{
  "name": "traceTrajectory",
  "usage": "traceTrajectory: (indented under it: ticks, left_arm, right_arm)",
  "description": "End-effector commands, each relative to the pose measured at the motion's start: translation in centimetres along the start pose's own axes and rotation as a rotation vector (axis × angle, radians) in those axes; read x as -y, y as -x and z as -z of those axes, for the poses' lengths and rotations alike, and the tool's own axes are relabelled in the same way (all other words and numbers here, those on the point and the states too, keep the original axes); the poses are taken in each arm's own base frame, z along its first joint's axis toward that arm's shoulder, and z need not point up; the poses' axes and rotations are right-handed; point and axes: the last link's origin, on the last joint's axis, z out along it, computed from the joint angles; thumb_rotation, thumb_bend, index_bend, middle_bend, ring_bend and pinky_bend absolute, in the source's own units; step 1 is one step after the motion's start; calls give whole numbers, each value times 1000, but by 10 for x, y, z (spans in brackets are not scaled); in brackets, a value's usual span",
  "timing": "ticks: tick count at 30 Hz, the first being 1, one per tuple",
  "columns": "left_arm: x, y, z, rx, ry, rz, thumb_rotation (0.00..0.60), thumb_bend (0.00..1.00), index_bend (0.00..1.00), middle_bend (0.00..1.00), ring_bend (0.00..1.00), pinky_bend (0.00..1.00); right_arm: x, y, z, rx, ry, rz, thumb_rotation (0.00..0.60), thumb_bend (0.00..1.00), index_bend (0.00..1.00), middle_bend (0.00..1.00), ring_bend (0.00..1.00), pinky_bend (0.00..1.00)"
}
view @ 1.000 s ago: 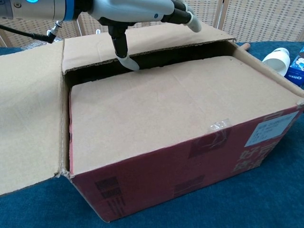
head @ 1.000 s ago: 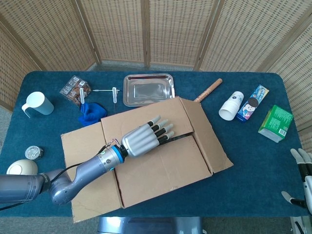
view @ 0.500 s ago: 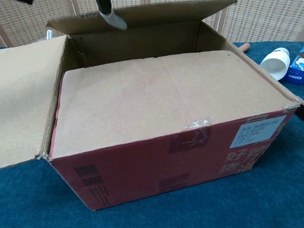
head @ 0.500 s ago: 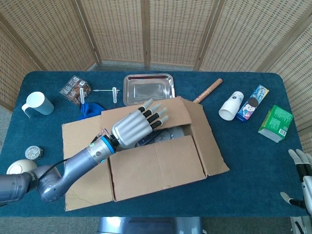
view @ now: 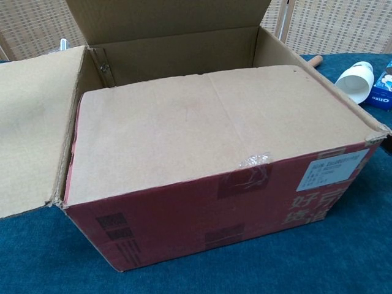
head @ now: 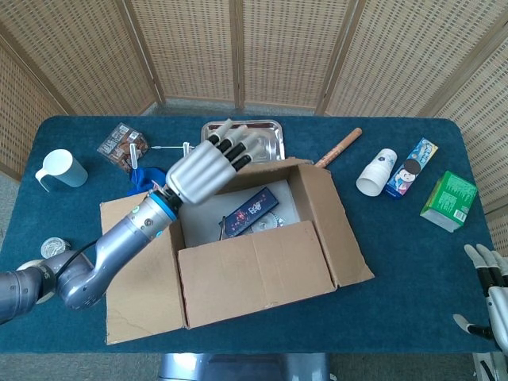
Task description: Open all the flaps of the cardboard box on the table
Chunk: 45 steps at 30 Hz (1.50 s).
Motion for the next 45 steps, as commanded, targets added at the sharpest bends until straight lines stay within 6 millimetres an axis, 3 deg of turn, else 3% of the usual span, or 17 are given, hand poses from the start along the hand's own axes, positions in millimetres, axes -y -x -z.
traceTrajectory:
  ticks: [1,11,15,21,27,33,37,40,42,45]
  left_arm:
    - [13,2,-10,-5,-51,-2,600,293,0,0,0,109]
    - [53,21,-24,35,-193,-55,600,292,0,0,0,118]
    - [70,44,-31,97,-249,-81,600,292,0,0,0,119]
    - [69,74,-33,156,-260,-75,600,292,0,0,0,120]
    - [59,84,-30,167,-237,-45,600,293,0,0,0,124]
    - [45,64,-19,153,-178,177,600,292,0,0,0,108]
    - [33,45,-8,206,-125,428,600,292,4,0,0,151]
    - [25,31,-1,257,-80,589,600,292,64,9,39,255]
    - [20,27,3,318,-49,674,600,291,132,58,127,338]
    - [14,23,6,430,-14,784,600,290,161,111,175,443]
  right_arm:
    - [-1,0,-1,3,3,0,600,0,0,0,0,0]
    - [-1,2,-3,20,3,-4,600,0,0,0,0,0]
    - [1,3,-2,26,-1,-1,600,0,0,0,0,0]
    - [2,4,-2,31,0,6,600,0,0,0,0,0]
    - [2,4,-1,31,-4,8,600,0,0,0,0,0]
    - [1,3,1,31,-7,3,600,0,0,0,0,0]
    - [2,4,1,36,-11,4,600,0,0,0,0,0]
    - [1,3,1,36,-11,4,600,0,0,0,0,0]
    - [1,4,1,36,-11,4,600,0,0,0,0,0]
    - [2,4,1,39,-12,6,600,0,0,0,0,0]
